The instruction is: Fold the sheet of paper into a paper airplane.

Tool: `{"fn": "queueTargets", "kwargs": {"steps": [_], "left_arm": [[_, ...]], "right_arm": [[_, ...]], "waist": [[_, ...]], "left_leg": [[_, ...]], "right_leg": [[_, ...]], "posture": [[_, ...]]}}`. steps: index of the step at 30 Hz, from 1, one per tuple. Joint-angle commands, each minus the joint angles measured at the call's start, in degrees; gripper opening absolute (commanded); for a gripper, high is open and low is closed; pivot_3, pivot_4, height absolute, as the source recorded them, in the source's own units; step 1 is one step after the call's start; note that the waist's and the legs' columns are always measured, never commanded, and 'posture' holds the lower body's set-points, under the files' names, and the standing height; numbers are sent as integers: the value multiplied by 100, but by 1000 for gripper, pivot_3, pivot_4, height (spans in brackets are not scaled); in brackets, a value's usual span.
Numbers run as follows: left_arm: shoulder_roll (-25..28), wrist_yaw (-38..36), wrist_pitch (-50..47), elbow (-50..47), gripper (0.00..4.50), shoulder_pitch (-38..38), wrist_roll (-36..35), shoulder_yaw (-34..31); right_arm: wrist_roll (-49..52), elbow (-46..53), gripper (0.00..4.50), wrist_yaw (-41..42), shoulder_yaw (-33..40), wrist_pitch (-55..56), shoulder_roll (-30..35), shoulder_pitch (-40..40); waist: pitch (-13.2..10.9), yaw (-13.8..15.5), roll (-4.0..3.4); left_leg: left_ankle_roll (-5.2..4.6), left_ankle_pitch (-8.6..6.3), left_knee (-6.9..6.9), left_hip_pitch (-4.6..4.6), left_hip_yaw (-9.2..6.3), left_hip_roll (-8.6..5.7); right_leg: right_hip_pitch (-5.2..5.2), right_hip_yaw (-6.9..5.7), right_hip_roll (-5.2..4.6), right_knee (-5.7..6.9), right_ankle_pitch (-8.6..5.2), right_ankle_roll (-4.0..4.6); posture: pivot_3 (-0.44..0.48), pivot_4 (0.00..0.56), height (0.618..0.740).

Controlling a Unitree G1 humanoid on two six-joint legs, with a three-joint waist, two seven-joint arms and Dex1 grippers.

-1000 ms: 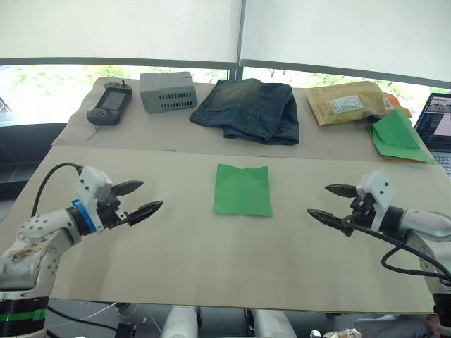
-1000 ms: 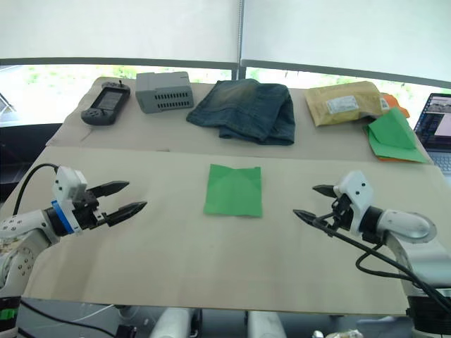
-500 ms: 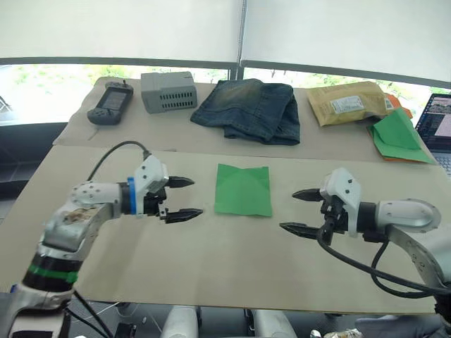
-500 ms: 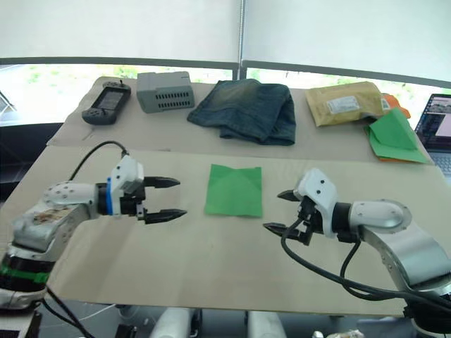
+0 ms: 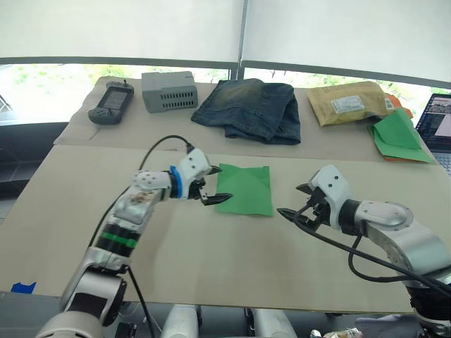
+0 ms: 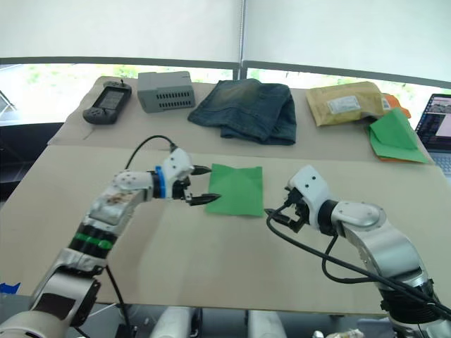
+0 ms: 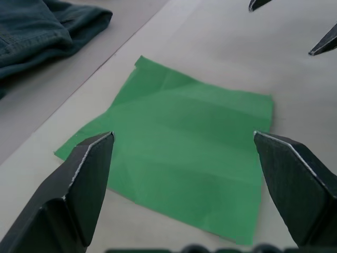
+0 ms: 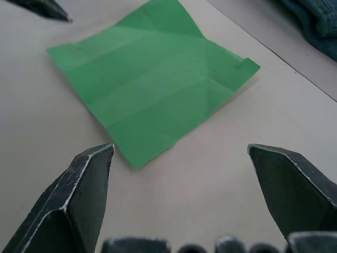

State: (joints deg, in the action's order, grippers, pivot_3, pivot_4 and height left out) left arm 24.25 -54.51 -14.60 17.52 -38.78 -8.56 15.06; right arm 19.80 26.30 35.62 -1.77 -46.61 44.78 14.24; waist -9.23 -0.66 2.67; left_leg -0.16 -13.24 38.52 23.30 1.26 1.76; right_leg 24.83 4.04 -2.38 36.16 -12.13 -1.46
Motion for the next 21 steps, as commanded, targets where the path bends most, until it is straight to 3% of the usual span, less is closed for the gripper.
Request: {"fn": "queueTargets", "kwargs": {"steps": [1,8,12,15,18,21], "left_arm": [[-274,226,58,466,3904,-386,179,-31],[-557,345,83,1182,1570,-553,630,151],[-755,372,-107,1241,211,-530,694,181],[-800,423,-224,1208,28,-448,760,203],[-784,461,-313,1104,0,-335,808,211],[-754,488,-393,994,0,-230,808,198]], "right_arm": [[-50,168,4500,-266,341,-378,52,13],[-306,-37,4500,-920,464,-533,-353,182],[-490,-591,4500,-1224,179,-381,-899,708],[-623,-1034,4500,-1214,-29,-178,-1184,1005],[-677,-1505,3732,-1060,-100,102,-1317,1242],[-815,-1930,2659,-1034,-188,388,-1379,1467]], "waist": [[0,1,0],[0,-27,-1],[0,-39,-1],[2,-26,-4],[3,-11,-5],[3,-15,-6]], "left_leg": [[-5,-3,6,3,0,0],[-11,-7,20,9,-4,0],[-11,-7,22,10,-4,0],[-11,-7,24,10,-4,0],[-11,-7,24,12,-5,-2],[-11,-7,26,12,-4,-3]], "right_leg": [[0,0,0,1,0,0],[0,-1,0,4,2,-4],[1,-1,1,5,3,-5],[1,0,0,6,4,-6],[0,-1,0,4,5,-5],[-1,1,-3,3,8,-9]], "posture": [[0,150,740],[0,150,740],[0,150,740],[0,150,740],[0,150,740],[0,150,740]]}}
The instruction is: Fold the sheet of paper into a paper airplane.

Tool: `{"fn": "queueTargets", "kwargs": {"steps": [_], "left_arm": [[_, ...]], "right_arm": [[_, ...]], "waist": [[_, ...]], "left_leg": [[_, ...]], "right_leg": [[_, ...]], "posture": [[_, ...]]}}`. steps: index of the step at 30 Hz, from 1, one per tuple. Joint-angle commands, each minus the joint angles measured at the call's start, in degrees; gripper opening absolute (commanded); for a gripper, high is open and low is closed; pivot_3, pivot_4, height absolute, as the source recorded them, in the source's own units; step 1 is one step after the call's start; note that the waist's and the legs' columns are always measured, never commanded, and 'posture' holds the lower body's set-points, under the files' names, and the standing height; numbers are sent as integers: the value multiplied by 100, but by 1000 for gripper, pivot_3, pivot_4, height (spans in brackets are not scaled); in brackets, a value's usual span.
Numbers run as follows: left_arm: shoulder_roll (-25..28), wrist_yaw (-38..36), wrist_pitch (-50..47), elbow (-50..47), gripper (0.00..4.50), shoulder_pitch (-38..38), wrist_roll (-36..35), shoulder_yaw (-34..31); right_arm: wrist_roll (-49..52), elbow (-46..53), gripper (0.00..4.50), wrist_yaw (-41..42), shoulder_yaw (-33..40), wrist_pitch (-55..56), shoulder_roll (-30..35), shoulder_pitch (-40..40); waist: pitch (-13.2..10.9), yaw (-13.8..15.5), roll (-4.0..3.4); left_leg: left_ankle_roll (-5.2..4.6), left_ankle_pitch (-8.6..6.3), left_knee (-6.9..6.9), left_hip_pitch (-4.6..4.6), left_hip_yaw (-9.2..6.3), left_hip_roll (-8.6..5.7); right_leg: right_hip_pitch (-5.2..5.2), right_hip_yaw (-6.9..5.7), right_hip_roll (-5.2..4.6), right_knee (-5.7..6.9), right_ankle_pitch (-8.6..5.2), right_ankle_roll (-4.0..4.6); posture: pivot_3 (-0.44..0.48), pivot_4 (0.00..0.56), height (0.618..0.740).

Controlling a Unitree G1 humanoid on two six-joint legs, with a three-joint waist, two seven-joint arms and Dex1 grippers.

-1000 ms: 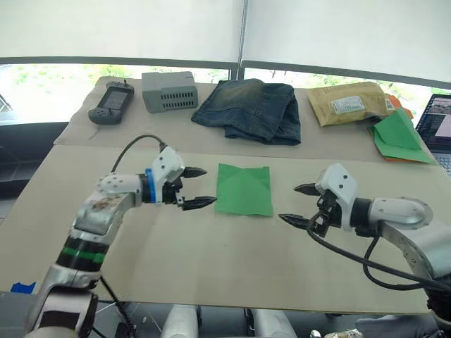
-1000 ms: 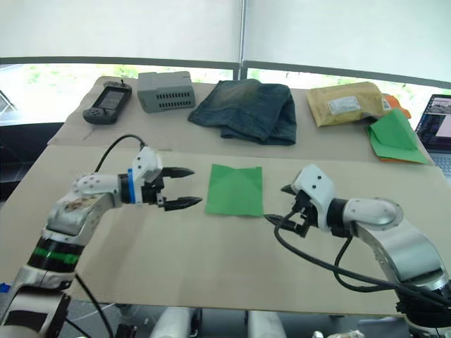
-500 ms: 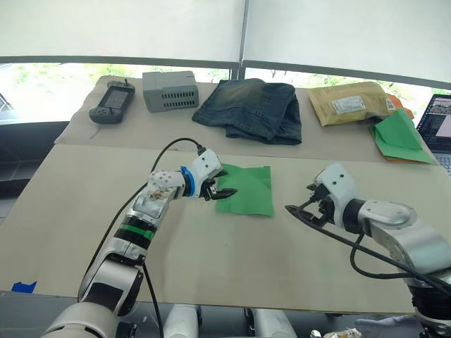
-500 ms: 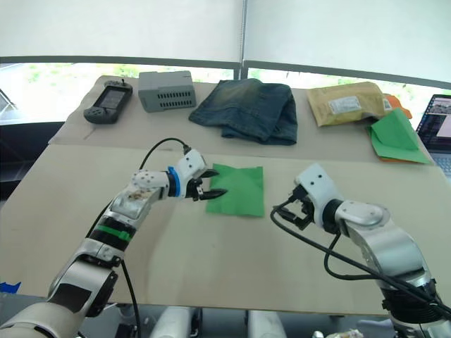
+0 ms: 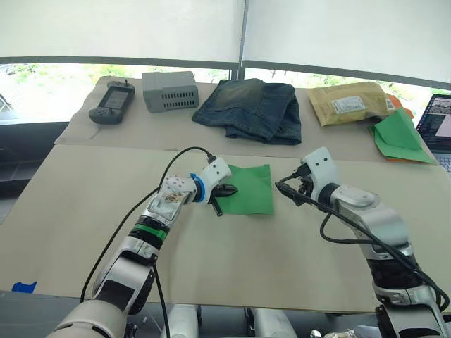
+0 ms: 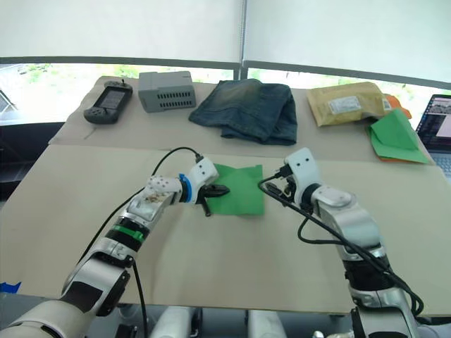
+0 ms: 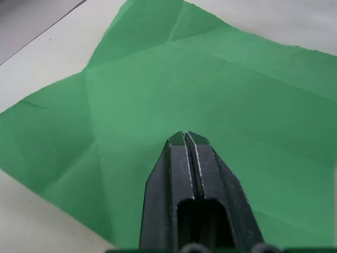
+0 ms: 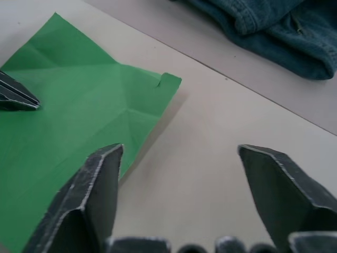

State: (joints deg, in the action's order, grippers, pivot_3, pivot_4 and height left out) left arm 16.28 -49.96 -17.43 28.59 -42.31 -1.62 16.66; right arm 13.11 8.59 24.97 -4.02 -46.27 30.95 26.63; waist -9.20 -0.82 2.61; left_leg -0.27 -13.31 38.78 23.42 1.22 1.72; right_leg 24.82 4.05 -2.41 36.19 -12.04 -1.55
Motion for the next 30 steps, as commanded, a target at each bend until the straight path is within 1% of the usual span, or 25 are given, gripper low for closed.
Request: {"fn": "queueTargets", "kwargs": {"steps": [1,2,4,7,8,11,14,17,21,26,30], "left_arm": [[60,25,-131,-165,0,171,103,31],[82,26,-142,-206,0,212,108,33],[110,44,-151,-256,0,269,115,34],[93,84,-166,-304,0,316,122,34],[86,91,-166,-309,0,320,123,33],[64,117,-158,-295,0,306,125,32],[29,140,-181,-321,0,309,108,29],[9,158,-188,-333,0,316,112,37],[-7,182,-203,-340,0,321,110,33],[-18,171,-196,-334,0,315,117,51],[-30,165,-196,-338,0,302,111,51]], "right_arm": [[-295,-383,2255,10,-39,499,23,326],[-417,-598,2006,-2,-95,632,33,422],[-543,-978,1304,89,-196,816,28,593],[-591,-1490,226,535,-489,999,-37,782],[-635,-1647,23,652,-577,1085,-60,832],[-754,-2100,23,892,-712,1460,-141,966],[-833,-2301,23,1051,-742,1714,-186,1070],[-754,-2283,23,1328,-740,1744,-204,1044],[-248,-1966,23,1672,-404,1450,-369,948],[42,-1802,23,1726,-113,1214,-434,914],[-255,-1976,23,1563,-128,1522,-266,898]], "waist": [[0,-1,0],[1,-4,-1],[1,-13,-2],[2,-16,-3],[2,-19,-3],[2,-22,-4],[3,-22,-5],[3,-19,-5],[3,-18,-6],[3,-11,-6],[3,-5,-6]], "left_leg": [[0,0,0,0,0,0],[0,0,0,-2,0,1],[0,0,-1,-4,0,1],[0,0,-3,-6,0,2],[0,0,-3,-6,0,1],[0,0,-2,-10,0,1],[0,0,-1,-9,0,1],[0,0,-2,-10,-1,2],[0,0,-1,-10,-2,1],[0,0,-1,-10,-2,1],[0,0,-1,-10,-2,1]], "right_leg": [[0,0,0,1,0,0],[0,0,1,1,0,0],[-1,-1,1,2,0,1],[-1,-1,1,2,1,1],[-2,-1,1,2,1,2],[-5,-1,1,2,1,2],[-6,0,1,2,2,2],[-6,-1,1,2,2,1],[-8,-1,0,2,3,1],[-8,-2,0,3,3,1],[-9,-2,0,2,3,1]], "posture": [[0,150,740],[0,150,740],[0,150,740],[0,150,740],[0,150,740],[0,150,740],[0,150,740],[0,150,740],[0,150,740],[0,150,740],[0,150,740]]}}
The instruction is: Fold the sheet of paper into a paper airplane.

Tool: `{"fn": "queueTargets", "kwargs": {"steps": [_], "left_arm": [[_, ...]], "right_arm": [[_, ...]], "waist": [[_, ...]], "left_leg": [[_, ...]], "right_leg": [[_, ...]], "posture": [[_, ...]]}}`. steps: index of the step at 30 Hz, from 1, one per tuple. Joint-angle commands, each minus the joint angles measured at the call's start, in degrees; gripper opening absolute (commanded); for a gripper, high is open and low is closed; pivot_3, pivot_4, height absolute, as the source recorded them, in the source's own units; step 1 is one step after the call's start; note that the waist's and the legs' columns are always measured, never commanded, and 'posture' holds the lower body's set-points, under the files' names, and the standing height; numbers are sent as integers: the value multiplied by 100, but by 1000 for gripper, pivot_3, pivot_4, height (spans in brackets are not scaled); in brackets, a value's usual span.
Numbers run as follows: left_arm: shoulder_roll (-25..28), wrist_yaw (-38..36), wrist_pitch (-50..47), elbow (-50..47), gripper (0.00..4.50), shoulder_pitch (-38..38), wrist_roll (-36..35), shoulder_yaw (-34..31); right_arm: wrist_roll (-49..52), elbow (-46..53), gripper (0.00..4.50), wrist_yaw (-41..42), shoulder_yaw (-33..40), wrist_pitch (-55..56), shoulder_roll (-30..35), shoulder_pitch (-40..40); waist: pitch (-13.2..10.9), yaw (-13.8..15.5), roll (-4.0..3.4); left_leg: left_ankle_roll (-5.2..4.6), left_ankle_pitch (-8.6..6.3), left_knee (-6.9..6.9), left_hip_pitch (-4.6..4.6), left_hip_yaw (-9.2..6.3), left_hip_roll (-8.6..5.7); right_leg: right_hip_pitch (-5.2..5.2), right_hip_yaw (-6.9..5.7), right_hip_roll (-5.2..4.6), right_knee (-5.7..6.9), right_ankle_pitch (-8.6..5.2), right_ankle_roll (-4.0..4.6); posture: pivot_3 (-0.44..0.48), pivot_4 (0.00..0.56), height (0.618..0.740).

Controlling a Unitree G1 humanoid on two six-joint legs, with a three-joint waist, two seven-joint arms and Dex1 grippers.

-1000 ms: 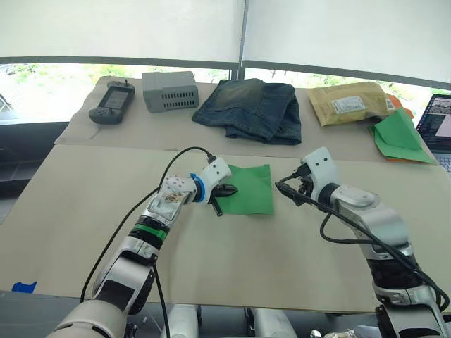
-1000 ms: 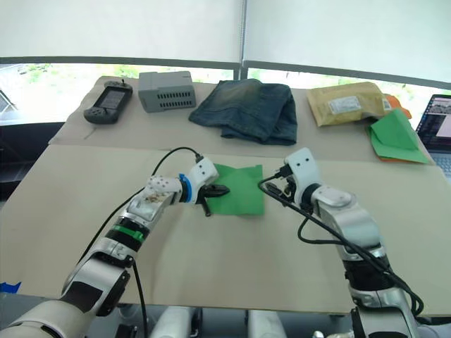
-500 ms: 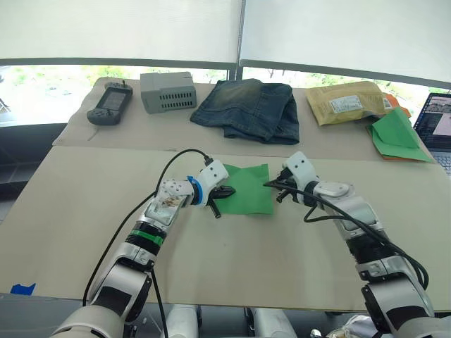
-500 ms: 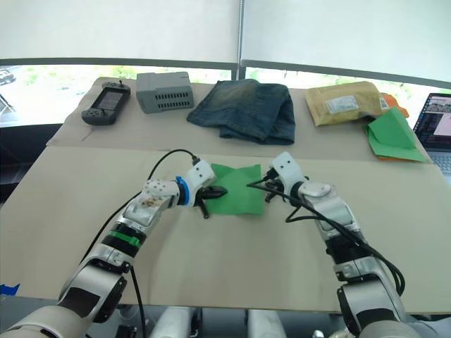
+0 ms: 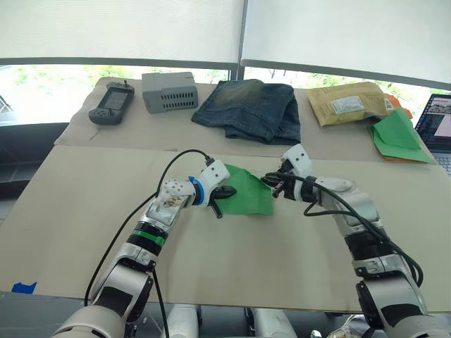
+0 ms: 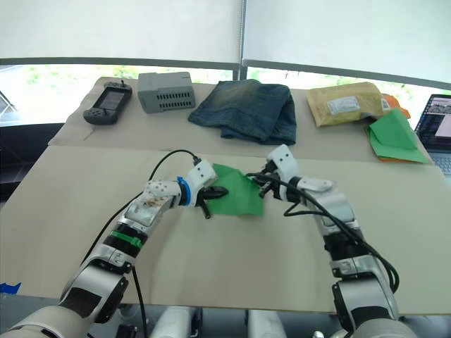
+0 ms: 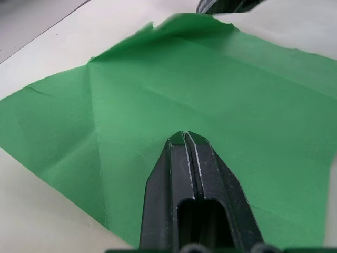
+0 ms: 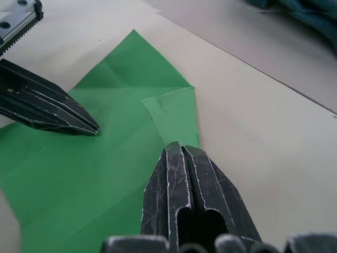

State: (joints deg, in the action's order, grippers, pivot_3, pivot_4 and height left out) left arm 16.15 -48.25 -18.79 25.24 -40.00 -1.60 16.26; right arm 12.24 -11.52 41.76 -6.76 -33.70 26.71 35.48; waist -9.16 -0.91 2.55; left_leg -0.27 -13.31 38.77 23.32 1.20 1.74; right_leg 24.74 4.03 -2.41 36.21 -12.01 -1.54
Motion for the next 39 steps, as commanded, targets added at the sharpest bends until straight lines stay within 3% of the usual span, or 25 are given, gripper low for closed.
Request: {"fn": "queueTargets", "kwargs": {"steps": [1,12,18,28,34,39], "left_arm": [[-18,-10,-56,-4,0,70,107,90],[-23,-28,-41,-78,0,106,102,106],[-40,-42,-46,-135,0,80,78,97],[5,-16,-85,-263,0,160,55,64],[-25,-6,-89,-274,0,160,43,64],[-47,-14,-77,-261,0,166,38,69]], "right_arm": [[-179,25,23,-143,198,341,174,36],[714,1713,23,973,-66,-879,559,-418],[-272,48,23,-333,-108,113,-152,166],[-566,-1195,23,-490,-99,524,-407,549],[-653,-1166,23,-549,-83,401,-384,490],[-323,0,23,-63,165,395,-52,254]], "waist": [[0,5,0],[1,4,-1],[1,-10,-8],[1,-18,-9],[2,-30,-11],[2,-12,-11]], "left_leg": [[0,0,0,1,0,0],[0,0,0,0,-5,-1],[0,0,3,-11,-1,-1],[0,-1,0,-8,-3,-1],[0,-1,-1,-13,-4,0],[-1,-1,-1,-12,-7,0]], "right_leg": [[0,0,0,0,0,0],[-2,-2,0,-1,0,0],[-11,-2,0,-1,1,-1],[-12,-3,-2,-4,1,-1],[-15,-4,-1,-3,1,-1],[-17,-5,-2,-5,1,-2]], "posture": [[0,150,740],[0,150,740],[0,150,740],[0,150,740],[0,150,740],[0,150,740]]}}
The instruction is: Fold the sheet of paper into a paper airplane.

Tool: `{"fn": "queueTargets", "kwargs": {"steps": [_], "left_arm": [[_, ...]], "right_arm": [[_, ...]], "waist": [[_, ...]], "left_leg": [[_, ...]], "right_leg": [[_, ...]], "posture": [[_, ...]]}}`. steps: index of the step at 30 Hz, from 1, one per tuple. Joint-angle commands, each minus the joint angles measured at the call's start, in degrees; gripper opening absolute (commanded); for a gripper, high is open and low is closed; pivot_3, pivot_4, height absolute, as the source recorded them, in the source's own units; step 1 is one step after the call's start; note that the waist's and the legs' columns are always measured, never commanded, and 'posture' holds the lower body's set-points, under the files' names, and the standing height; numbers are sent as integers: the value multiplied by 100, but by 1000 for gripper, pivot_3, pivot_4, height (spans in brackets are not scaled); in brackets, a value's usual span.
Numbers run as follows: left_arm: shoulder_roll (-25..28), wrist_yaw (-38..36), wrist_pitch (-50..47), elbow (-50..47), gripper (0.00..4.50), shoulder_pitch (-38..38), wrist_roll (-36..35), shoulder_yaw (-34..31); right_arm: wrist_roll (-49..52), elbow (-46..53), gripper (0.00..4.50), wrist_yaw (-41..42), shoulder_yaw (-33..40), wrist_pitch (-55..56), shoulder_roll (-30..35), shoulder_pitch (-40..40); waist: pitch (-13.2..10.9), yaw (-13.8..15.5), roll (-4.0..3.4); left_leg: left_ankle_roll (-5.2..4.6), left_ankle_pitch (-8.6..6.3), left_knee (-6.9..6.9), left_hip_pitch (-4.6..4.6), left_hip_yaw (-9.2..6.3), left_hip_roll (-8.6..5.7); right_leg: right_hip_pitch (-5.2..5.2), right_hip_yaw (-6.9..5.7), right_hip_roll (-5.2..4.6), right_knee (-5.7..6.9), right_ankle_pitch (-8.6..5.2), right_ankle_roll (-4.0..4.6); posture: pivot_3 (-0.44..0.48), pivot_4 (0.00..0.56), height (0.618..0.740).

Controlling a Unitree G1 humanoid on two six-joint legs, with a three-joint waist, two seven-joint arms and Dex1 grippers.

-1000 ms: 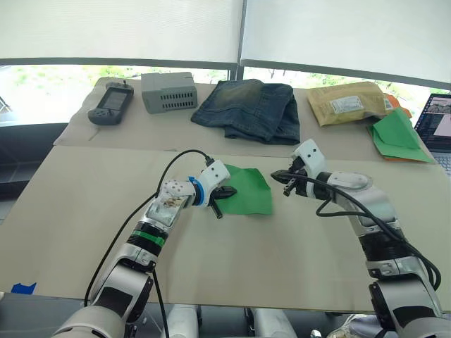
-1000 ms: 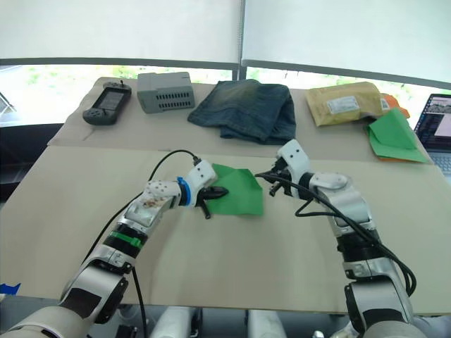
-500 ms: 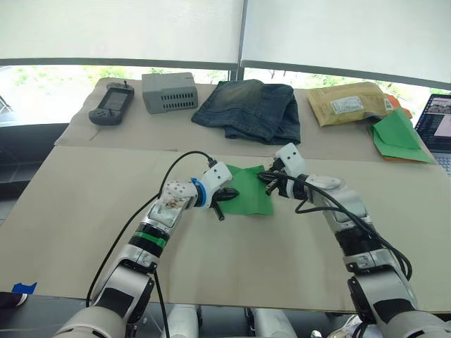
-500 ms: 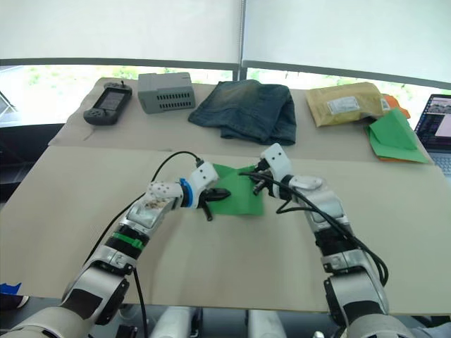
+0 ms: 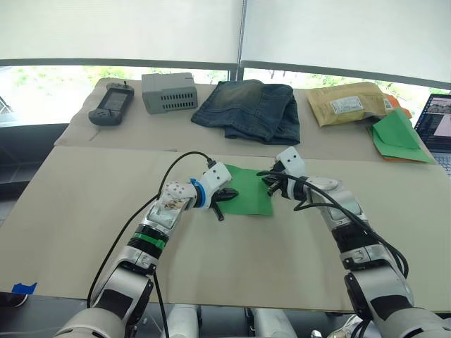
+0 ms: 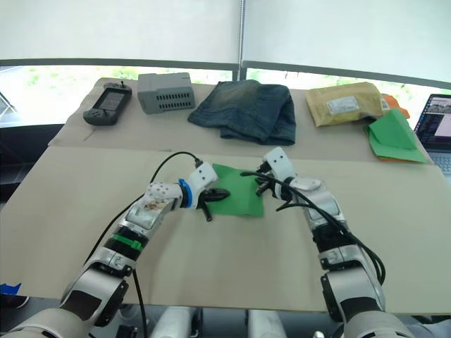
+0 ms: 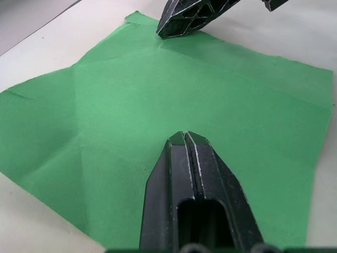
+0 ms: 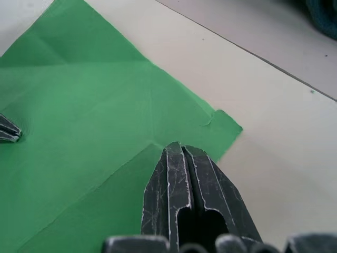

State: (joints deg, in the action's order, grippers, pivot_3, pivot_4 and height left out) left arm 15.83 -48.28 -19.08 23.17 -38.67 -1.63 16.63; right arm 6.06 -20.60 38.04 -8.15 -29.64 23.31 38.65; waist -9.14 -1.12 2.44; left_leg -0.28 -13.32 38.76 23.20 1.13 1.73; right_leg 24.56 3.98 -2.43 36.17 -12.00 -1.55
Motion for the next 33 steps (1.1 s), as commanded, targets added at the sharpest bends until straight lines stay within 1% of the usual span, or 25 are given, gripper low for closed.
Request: {"fn": "queueTargets", "kwargs": {"steps": [1,6,8,10,14,20,26,30,33], "left_arm": [[-15,-20,-46,-57,0,39,40,33],[-11,-63,-18,-37,0,45,43,41],[-25,-69,1,-9,0,36,48,49],[-52,-73,7,14,0,18,46,54],[-79,-85,10,23,0,9,49,66],[-46,-119,31,33,0,14,70,74],[-25,-123,42,38,0,-17,86,68],[-9,-136,57,30,0,-10,99,81],[0,-149,62,23,0,-6,105,88]], "right_arm": [[358,1233,23,474,335,-124,465,-147],[767,2673,23,1289,197,-1331,1613,-725],[892,3058,23,1412,118,-1734,1897,-974],[1020,3308,23,1463,106,-1972,1991,-1245],[1055,3358,23,1236,155,-1981,1778,-1607],[1173,3279,23,1044,157,-1947,1446,-1824],[1247,2928,23,813,393,-1635,1022,-1915],[1245,2861,23,747,530,-1394,859,-1888],[1292,2882,23,647,656,-1059,617,-1808]], "waist": [[-1,11,-1],[-1,42,-2],[-1,37,-2],[-1,21,-2],[0,1,-3],[-1,19,-3],[0,16,-3],[0,19,-3],[0,17,-3]], "left_leg": [[0,0,0,3,-1,-1],[-1,-1,2,2,-6,-2],[-3,-2,1,-3,-9,-1],[-3,-2,1,-7,-9,-2],[-3,-2,2,-7,-8,-1],[-3,-2,3,-6,-8,-2],[-3,-2,4,-8,-8,-1],[-3,-2,3,-10,-8,-2],[-3,-2,3,-9,-8,-2]], "right_leg": [[0,0,0,-1,0,0],[-5,-5,-2,-8,-1,-3],[-14,-7,0,-11,-1,-3],[-16,-6,-1,-10,-2,-4],[-15,-4,1,-8,-4,-7],[-15,-4,1,-10,-5,-10],[-17,-5,1,-9,-6,-10],[-17,-5,1,-9,-6,-10],[-17,-5,1,-9,-5,-10]], "posture": [[0,150,740],[0,150,740],[0,150,740],[0,150,740],[0,150,740],[0,150,740],[0,150,740],[0,150,740],[0,150,740]]}}
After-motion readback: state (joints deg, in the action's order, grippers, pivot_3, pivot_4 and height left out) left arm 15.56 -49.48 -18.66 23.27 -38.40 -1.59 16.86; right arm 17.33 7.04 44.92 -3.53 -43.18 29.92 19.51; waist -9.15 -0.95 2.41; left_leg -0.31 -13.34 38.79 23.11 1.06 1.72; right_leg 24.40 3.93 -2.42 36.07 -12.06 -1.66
